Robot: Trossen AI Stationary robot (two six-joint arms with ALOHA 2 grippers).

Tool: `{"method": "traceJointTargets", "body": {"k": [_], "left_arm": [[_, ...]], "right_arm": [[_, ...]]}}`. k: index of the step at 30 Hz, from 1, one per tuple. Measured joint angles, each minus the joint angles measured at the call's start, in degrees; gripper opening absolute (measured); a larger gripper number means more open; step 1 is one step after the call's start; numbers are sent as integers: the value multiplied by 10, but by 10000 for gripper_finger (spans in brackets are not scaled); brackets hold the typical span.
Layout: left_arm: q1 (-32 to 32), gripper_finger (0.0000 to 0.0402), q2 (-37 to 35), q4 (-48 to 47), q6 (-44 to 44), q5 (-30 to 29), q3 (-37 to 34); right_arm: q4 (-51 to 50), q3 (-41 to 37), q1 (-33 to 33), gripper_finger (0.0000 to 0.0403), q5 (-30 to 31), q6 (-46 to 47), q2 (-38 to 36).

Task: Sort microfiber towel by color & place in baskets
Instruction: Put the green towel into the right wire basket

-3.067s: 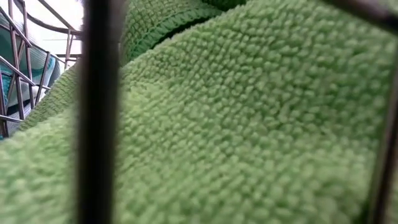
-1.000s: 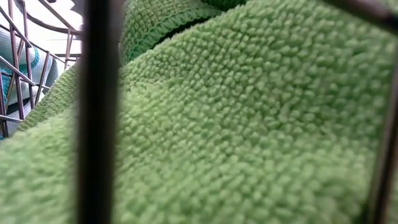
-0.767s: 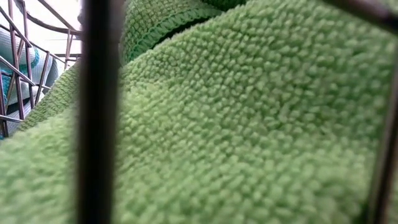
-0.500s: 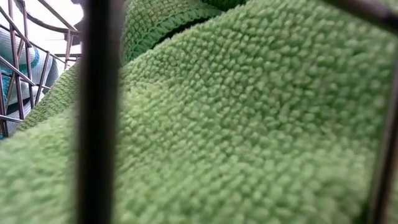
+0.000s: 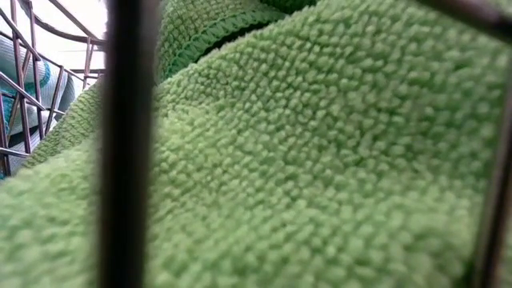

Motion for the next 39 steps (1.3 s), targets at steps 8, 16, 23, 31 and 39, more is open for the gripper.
{"method": "traceJointTargets", "body": {"k": [8, 16, 23, 31, 39], "left_arm": [[8, 182, 77, 2, -66, 12, 44], [33, 182, 193, -42, -62, 13, 131], [55, 182, 237, -74, -37, -32, 178], [54, 182, 227, -74, -95, -128, 179], [36, 182, 219, -103, 33, -45, 176]], "right_arm": [[12, -1, 0, 215, 0, -8, 0], [12, -1, 0, 215, 0, -2, 0], [11, -2, 0, 215, 0, -2, 0], [11, -2, 0, 215, 0, 0, 0], [11, -2, 0, 215, 0, 0, 0]]}}
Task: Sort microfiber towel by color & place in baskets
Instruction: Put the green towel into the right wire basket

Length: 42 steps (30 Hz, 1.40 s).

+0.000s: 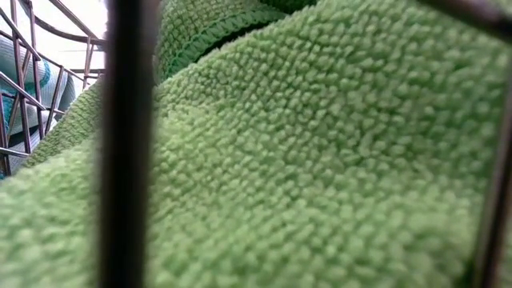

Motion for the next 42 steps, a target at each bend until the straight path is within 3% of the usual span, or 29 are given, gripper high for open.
{"method": "traceJointTargets", "body": {"k": [6, 8, 22, 35, 42], "left_arm": [[1, 182, -9, 14, 80, 303, -1], [3, 182, -9, 25, 94, 364, -1], [40, 182, -8, 132, 147, 376, -24], [91, 182, -8, 220, 179, 476, -76], [113, 182, -8, 268, 190, 491, -104]], "right_arm": [[0, 0, 0, 215, 0, 0, 0], [0, 0, 0, 215, 0, -1, 0], [1, 0, 0, 215, 0, -11, 0], [0, 0, 0, 215, 0, -15, 0], [0, 0, -1, 215, 2, -17, 0]]}}
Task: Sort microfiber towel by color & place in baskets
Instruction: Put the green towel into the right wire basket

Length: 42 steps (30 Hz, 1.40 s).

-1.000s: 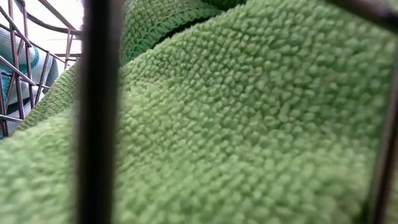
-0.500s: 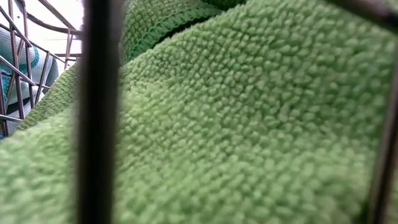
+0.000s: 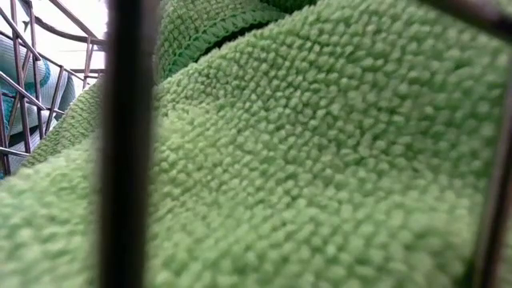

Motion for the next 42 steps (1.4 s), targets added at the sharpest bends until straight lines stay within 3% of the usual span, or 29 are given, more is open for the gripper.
{"method": "traceJointTargets", "body": {"k": [19, 32, 37, 42], "left_arm": [[20, 182, 0, 84, -18, 19, -56], [20, 180, 0, 143, -77, 31, -94], [21, 146, 0, 142, -87, 30, -94], [22, 75, 0, 141, -91, 30, -94]], "right_arm": [[1, 0, 0, 215, -3, 0, 0], [1, 0, 0, 215, -3, 0, 0], [2, 0, 0, 215, -2, 0, 0], [4, 0, 0, 215, -2, 0, 0]]}}
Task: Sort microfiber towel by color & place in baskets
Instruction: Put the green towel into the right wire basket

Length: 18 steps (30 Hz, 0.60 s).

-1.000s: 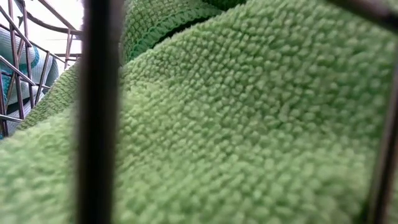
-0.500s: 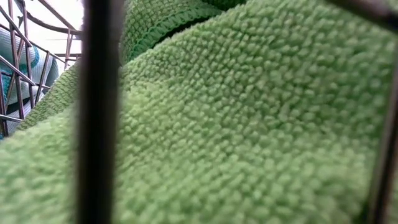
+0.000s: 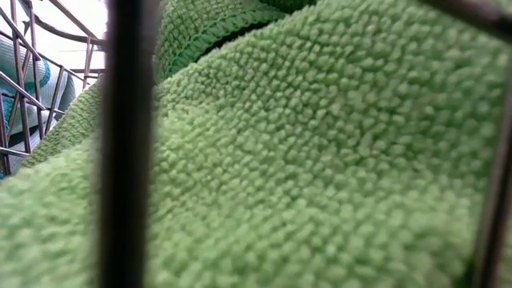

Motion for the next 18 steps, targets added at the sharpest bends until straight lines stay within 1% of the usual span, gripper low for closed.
{"method": "traceJointTargets", "body": {"k": [4, 5, 9, 11, 13, 18], "left_arm": [[0, 12, 0, 0, 2, 0, 0], [0, 7, 0, 0, 2, 0, 0], [0, 9, 0, -8, -8, 0, 0], [0, 3, 0, -44, -17, -1, 13], [0, 2, 0, -101, -23, -1, 40], [-5, 1, 0, -254, -25, 0, 136]], "right_arm": [[3, 0, 0, 215, 0, 0, 0], [5, 0, 0, 215, 0, 0, 0], [8, 0, 0, 215, 0, 0, 0], [9, 0, 0, 215, 0, 0, 0], [9, 0, 0, 215, 0, -6, 0], [14, 0, 0, 215, 0, -9, 0]]}}
